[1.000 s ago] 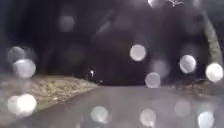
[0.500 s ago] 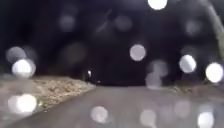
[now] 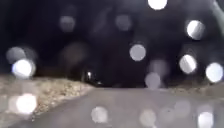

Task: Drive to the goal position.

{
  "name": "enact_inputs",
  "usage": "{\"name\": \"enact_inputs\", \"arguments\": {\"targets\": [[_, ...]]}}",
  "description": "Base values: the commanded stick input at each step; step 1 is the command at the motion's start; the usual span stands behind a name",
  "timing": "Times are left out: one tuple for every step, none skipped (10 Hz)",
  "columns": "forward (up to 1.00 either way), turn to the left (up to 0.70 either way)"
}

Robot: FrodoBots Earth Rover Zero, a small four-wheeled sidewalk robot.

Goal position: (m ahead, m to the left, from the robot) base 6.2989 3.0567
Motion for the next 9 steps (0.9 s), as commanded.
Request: {"name": "enact_inputs", "arguments": {"targets": [[1.0,-0.07],[1.0,-0.05],[1.0,-0.04],[1.0,-0.03],[1.0,-0.02],[1.0,0.0],[1.0,-0.01],[1.0,-0.02],[1.0,-0.03]]}}
